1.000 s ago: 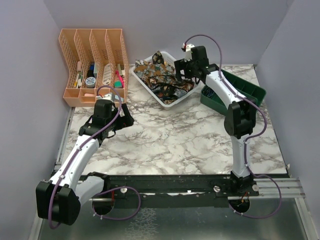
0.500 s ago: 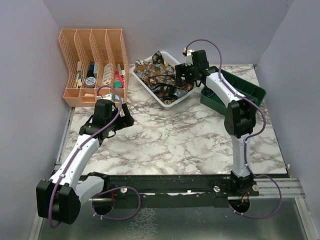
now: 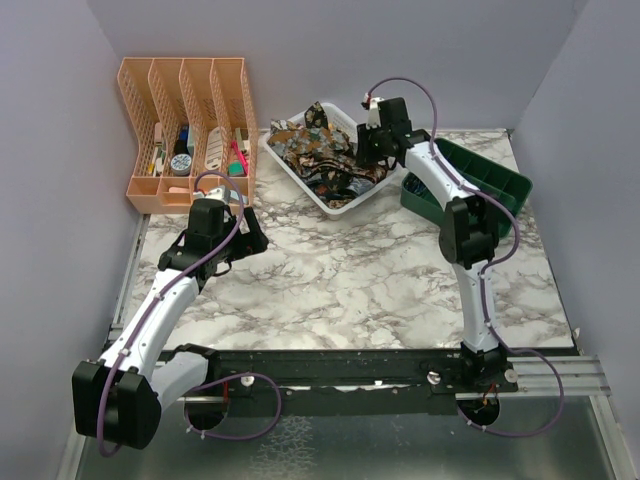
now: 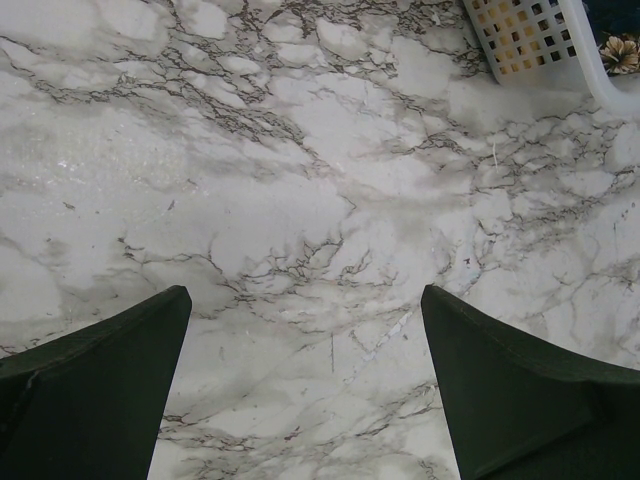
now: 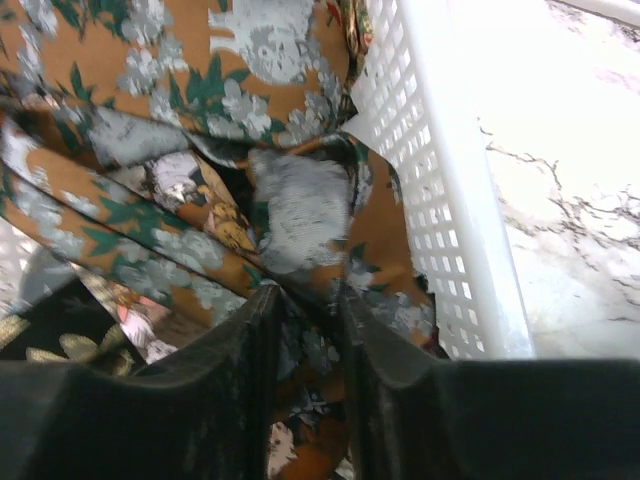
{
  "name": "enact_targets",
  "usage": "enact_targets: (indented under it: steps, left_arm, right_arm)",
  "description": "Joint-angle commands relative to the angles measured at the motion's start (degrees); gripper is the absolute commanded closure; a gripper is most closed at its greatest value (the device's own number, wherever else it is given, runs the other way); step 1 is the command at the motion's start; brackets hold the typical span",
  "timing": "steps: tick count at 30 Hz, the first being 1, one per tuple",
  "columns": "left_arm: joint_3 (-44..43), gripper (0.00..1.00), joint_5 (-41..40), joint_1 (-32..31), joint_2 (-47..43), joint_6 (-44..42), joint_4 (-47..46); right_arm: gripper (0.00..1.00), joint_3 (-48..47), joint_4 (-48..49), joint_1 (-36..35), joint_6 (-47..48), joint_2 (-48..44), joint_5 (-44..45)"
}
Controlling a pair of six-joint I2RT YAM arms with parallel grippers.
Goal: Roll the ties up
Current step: Pick up the tie from the bin.
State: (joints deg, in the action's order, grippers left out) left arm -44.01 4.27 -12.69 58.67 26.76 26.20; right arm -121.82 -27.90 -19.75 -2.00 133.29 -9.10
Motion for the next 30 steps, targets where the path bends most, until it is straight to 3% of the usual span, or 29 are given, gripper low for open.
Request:
enact_targets:
  steps: [1,8,19,30]
  left_arm:
    - [0.5,0.01,0.5,0.4,-1.2,-0.3,0.8]
    - [0.5,0.01,0.3,0.4,-1.0,-0.4,1.0]
    - [0.0,0.01,-0.1,0.4,-0.5,0.8,0.6]
    - [0.9,0.01,2.3,0.4,-0.2,3.8,-1.4]
  right_arm:
    - [0.77,-4.6,-0.1,0.3,-1.1,3.3,-1.0]
    - [0.99,-7.0,1.9,0.3,-2.5,0.6,-1.3]
    - [1.00,-5.2,3.1,0.3,-4.7,-13.7,-0.3]
    - [1.00,14.3,9.3,-0.2,-9.5,-33.8,-10.0]
